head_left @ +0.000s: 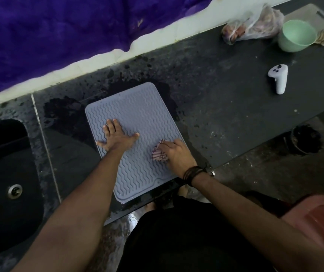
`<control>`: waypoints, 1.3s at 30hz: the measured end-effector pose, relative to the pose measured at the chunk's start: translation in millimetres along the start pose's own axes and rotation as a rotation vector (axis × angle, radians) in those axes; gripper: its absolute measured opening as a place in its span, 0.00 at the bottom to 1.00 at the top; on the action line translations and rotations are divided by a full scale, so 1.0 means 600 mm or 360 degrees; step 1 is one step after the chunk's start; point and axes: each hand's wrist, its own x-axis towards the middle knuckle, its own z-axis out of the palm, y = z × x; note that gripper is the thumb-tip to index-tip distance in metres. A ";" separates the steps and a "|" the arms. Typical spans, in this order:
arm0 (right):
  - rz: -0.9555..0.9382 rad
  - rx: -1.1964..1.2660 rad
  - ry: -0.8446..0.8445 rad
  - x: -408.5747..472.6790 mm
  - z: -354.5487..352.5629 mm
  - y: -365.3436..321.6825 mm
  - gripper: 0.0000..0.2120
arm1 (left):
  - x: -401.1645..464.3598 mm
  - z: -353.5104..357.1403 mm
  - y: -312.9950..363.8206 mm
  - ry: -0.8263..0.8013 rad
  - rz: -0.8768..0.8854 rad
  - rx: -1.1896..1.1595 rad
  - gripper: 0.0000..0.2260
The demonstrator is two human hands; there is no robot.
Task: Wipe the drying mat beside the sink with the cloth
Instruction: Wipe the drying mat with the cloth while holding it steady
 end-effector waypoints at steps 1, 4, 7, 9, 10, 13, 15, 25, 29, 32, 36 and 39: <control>-0.0007 -0.0042 -0.0054 0.005 0.006 -0.004 0.24 | 0.002 0.000 0.000 0.0004 0.0000 -0.0002 0.51; -0.0005 -0.0048 -0.0128 0.009 0.001 0.001 0.21 | 0.006 -0.001 0.000 0.0006 0.0001 0.0017 0.52; -0.0028 0.0013 -0.0099 0.022 -0.023 0.012 0.20 | 0.011 -0.005 0.001 -0.0023 -0.0003 0.0053 0.52; -0.0054 0.0088 -0.0004 0.047 -0.040 0.016 0.20 | 0.013 -0.015 0.000 -0.0005 0.0031 0.0042 0.49; -0.0071 0.0122 0.0049 0.063 -0.047 0.015 0.20 | 0.015 -0.020 -0.002 0.0030 0.0059 0.0004 0.46; -0.0162 0.0152 0.0124 0.125 -0.066 -0.002 0.22 | 0.014 -0.032 -0.025 0.0240 0.0073 -0.0096 0.41; -0.0213 0.0122 0.0113 0.167 -0.069 -0.015 0.22 | 0.008 -0.036 -0.048 0.0299 0.0054 -0.0076 0.39; -0.0278 0.0149 0.0045 0.325 -0.081 -0.049 0.21 | -0.012 -0.040 -0.102 -0.0006 -0.0019 0.0127 0.34; -0.0305 0.0115 -0.0013 0.372 -0.087 -0.070 0.23 | -0.008 -0.043 -0.107 -0.0107 -0.0030 0.0171 0.35; -0.0354 0.0027 -0.0023 0.396 -0.099 -0.072 0.22 | -0.001 -0.046 -0.108 -0.0145 -0.0046 0.0207 0.34; -0.0250 -0.0238 -0.0118 0.413 -0.121 -0.004 0.17 | 0.004 -0.043 -0.108 -0.0147 -0.0072 0.0226 0.33; -0.0134 -0.0323 -0.0103 0.417 -0.135 0.064 0.17 | 0.004 -0.037 -0.105 -0.0115 -0.0075 0.0224 0.33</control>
